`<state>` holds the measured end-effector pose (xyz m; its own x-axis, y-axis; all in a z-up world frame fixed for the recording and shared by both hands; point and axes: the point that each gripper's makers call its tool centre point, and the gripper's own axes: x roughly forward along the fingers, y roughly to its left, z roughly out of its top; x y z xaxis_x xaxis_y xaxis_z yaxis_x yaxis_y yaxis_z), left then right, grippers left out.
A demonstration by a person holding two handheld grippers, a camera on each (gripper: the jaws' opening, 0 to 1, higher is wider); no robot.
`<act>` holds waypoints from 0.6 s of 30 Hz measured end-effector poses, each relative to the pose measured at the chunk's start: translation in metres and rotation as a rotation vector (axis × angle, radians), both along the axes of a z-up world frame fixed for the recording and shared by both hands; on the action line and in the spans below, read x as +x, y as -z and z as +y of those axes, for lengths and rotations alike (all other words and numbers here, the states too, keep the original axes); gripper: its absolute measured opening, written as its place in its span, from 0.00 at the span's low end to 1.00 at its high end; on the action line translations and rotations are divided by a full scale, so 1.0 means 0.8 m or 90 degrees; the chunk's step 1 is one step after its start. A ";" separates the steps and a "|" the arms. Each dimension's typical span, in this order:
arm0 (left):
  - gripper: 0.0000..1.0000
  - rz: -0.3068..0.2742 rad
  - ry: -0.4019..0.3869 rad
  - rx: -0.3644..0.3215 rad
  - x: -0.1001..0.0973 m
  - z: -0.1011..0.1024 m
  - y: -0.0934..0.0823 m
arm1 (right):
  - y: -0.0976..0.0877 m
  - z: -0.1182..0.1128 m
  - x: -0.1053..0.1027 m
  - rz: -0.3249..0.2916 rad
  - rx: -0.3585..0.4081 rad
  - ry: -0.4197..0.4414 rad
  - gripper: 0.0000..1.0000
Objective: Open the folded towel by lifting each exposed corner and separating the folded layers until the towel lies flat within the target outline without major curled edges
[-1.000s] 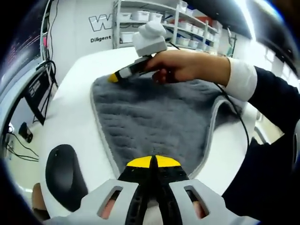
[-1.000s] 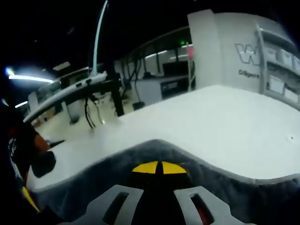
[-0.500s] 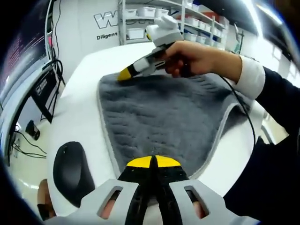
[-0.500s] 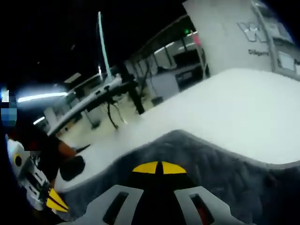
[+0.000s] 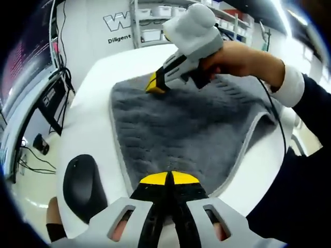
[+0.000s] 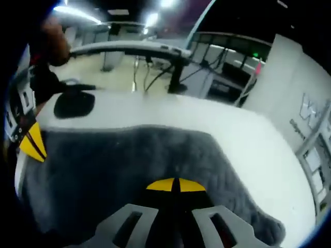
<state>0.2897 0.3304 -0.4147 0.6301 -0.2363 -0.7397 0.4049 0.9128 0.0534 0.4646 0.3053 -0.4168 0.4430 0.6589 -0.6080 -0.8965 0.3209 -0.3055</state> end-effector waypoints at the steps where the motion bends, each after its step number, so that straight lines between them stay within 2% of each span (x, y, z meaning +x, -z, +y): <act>1: 0.01 -0.002 0.001 0.006 -0.001 0.001 0.000 | -0.001 -0.001 -0.005 -0.003 0.004 0.001 0.00; 4: 0.01 -0.003 0.001 0.013 -0.001 0.003 0.000 | -0.002 0.003 0.002 0.005 0.019 0.002 0.00; 8: 0.01 -0.006 0.001 0.011 0.001 0.007 0.000 | -0.003 0.011 0.016 0.051 0.072 0.032 0.00; 12: 0.01 -0.008 -0.010 0.015 -0.001 0.013 0.000 | -0.004 0.012 0.014 0.022 0.096 0.036 0.00; 14: 0.01 -0.008 -0.015 0.009 0.000 0.015 0.000 | -0.003 0.012 0.002 0.000 0.101 0.033 0.00; 18: 0.01 -0.007 -0.023 0.010 -0.001 0.017 0.000 | -0.004 0.019 0.002 0.015 0.130 0.044 0.00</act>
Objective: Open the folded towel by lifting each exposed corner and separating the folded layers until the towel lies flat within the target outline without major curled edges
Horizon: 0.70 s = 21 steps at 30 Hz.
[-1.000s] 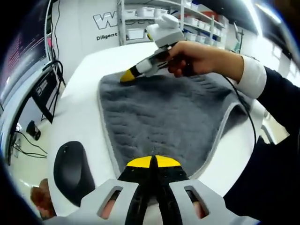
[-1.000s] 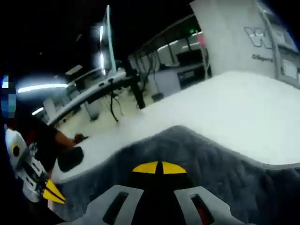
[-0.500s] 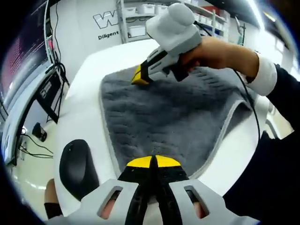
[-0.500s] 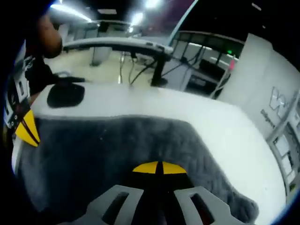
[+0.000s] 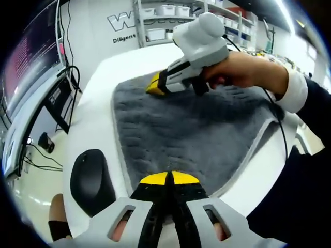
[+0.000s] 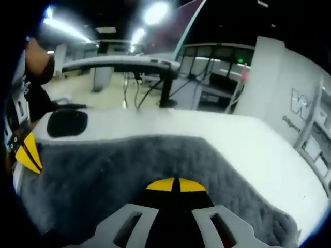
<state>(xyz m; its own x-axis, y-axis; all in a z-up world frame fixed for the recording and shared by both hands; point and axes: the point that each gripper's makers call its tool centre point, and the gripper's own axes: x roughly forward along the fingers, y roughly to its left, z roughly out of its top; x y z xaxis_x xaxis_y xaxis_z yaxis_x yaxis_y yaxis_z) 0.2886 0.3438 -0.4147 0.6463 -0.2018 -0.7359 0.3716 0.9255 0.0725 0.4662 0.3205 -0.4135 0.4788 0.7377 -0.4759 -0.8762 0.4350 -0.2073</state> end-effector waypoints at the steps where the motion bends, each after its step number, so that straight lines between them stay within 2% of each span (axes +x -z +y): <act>1: 0.01 0.000 0.001 0.002 0.000 0.001 0.000 | 0.000 0.001 -0.002 0.000 0.003 -0.001 0.00; 3: 0.01 0.005 -0.021 0.009 0.000 0.009 0.000 | 0.000 0.003 -0.005 -0.010 0.011 -0.003 0.00; 5: 0.01 0.003 -0.018 0.020 0.000 0.010 0.000 | -0.001 0.003 -0.004 -0.013 0.019 0.000 0.00; 7: 0.01 0.002 -0.018 0.022 0.000 0.009 0.000 | -0.002 0.005 -0.002 -0.009 0.051 0.003 0.00; 10: 0.01 0.002 -0.020 0.018 -0.001 0.009 0.000 | -0.001 0.008 0.001 0.019 0.091 0.009 0.00; 16: 0.01 -0.007 -0.052 0.017 0.005 0.028 -0.001 | -0.001 0.009 0.002 0.018 0.093 0.022 0.00; 19: 0.01 -0.007 -0.052 0.016 0.005 0.024 -0.001 | -0.001 0.014 0.001 0.004 0.091 0.020 0.00; 21: 0.01 -0.007 -0.054 0.018 0.005 0.024 -0.001 | -0.002 0.021 0.004 0.013 0.094 0.027 0.00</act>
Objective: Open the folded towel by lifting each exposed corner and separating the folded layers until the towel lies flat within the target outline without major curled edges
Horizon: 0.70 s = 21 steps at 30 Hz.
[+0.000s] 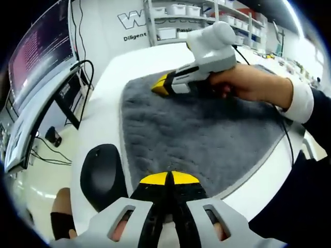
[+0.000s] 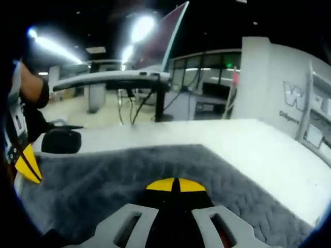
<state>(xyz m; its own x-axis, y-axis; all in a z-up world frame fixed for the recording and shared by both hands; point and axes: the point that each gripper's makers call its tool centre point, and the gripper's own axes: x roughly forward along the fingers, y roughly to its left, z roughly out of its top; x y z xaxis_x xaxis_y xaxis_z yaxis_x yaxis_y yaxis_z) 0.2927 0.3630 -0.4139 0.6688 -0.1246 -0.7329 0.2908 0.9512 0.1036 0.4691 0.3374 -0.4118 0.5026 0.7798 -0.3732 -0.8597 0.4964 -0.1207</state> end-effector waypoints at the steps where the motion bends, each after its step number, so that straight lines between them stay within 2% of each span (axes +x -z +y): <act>1: 0.01 -0.001 0.002 0.003 0.000 0.000 0.000 | 0.000 0.002 0.005 0.001 0.002 0.002 0.00; 4: 0.01 -0.001 0.002 0.006 0.000 0.000 0.000 | 0.000 0.002 0.003 -0.004 0.006 -0.004 0.00; 6: 0.01 0.002 0.001 0.009 0.000 0.001 -0.001 | -0.001 0.006 0.011 0.011 0.012 0.001 0.00; 21: 0.01 0.005 0.001 -0.015 -0.004 0.000 -0.001 | -0.002 -0.001 -0.001 0.029 0.023 0.016 0.00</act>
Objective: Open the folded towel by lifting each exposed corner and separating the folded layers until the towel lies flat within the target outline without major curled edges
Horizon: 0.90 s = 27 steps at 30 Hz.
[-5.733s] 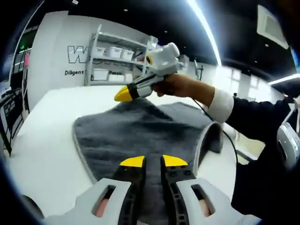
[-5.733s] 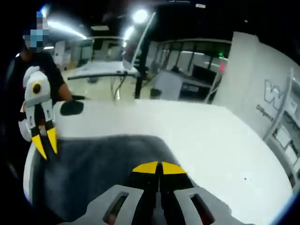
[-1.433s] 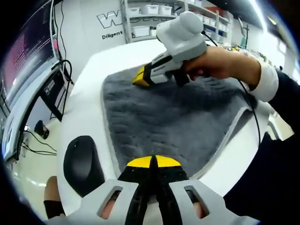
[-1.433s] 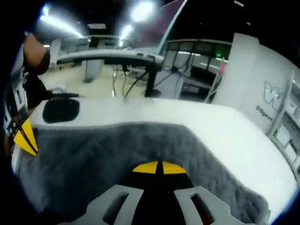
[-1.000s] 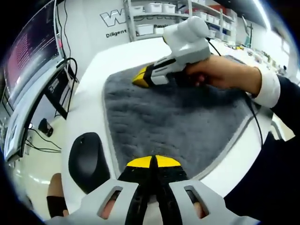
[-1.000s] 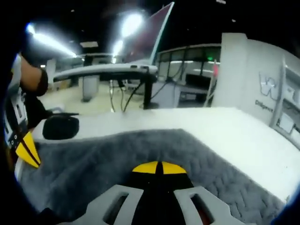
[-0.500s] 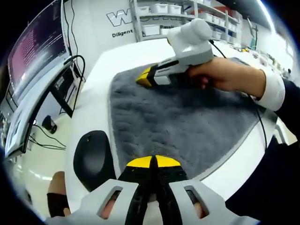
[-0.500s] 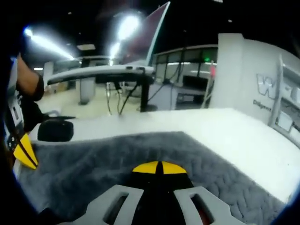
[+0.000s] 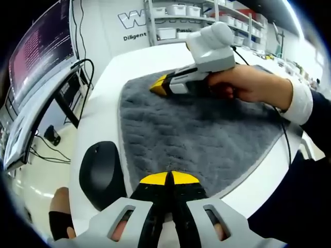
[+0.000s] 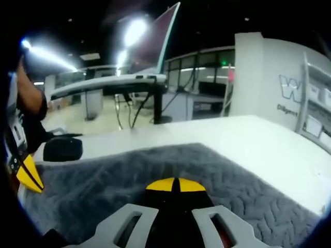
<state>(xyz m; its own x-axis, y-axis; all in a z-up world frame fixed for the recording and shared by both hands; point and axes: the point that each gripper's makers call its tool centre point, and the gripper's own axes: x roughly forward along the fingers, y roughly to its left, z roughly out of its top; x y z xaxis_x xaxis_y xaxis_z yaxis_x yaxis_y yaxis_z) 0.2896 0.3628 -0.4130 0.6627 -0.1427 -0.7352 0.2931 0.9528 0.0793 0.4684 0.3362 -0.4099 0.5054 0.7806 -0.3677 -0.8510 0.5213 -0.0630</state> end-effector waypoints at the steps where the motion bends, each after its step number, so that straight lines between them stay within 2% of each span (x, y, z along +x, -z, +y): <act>1: 0.01 0.001 -0.001 -0.001 0.000 0.000 0.000 | 0.000 0.000 -0.001 0.002 -0.001 -0.001 0.00; 5: 0.01 0.000 0.021 0.032 -0.001 -0.001 -0.001 | 0.001 -0.006 -0.008 0.011 -0.001 -0.001 0.00; 6: 0.01 -0.009 0.022 0.032 0.000 -0.005 -0.004 | 0.001 -0.006 -0.005 0.025 0.003 0.003 0.00; 8: 0.01 -0.033 0.032 0.010 0.007 -0.013 -0.012 | 0.001 -0.005 -0.007 0.031 0.004 0.003 0.00; 13: 0.01 -0.047 0.037 -0.017 0.014 -0.019 -0.015 | -0.005 -0.012 -0.009 0.071 0.020 0.006 0.00; 15: 0.01 -0.065 0.037 -0.052 0.018 -0.026 -0.022 | -0.008 -0.018 -0.008 0.070 0.024 0.008 0.00; 16: 0.01 -0.087 0.036 -0.061 0.023 -0.027 -0.029 | -0.009 -0.033 -0.010 0.062 0.027 0.013 0.00; 17: 0.01 -0.120 0.025 -0.070 0.030 -0.024 -0.039 | -0.012 -0.038 -0.008 0.058 0.029 0.016 0.00; 19: 0.01 -0.138 0.001 -0.087 0.034 -0.020 -0.050 | -0.017 -0.044 -0.005 0.057 0.033 0.021 0.00; 21: 0.01 -0.196 0.004 -0.104 0.039 -0.021 -0.069 | -0.028 -0.056 -0.004 0.063 0.039 0.031 0.00; 22: 0.01 -0.213 0.002 -0.122 0.040 -0.022 -0.076 | -0.030 -0.054 -0.002 0.060 0.037 0.026 0.00; 23: 0.03 -0.222 -0.001 -0.145 0.040 -0.023 -0.082 | -0.034 -0.058 -0.002 0.042 0.026 0.016 0.00; 24: 0.05 -0.231 -0.005 -0.171 0.041 -0.024 -0.088 | -0.035 -0.073 0.000 0.026 0.005 0.026 0.00; 27: 0.12 -0.251 0.000 -0.182 0.043 -0.022 -0.095 | -0.040 -0.103 -0.004 0.008 -0.015 0.037 0.00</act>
<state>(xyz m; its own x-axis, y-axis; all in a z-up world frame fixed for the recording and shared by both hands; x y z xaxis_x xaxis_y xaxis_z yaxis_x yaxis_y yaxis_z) 0.3236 0.3454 -0.3370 0.8829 -0.3027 -0.3590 0.2939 0.9525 -0.0805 0.4650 0.2536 -0.3781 0.5446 0.7413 -0.3922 -0.8205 0.5679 -0.0658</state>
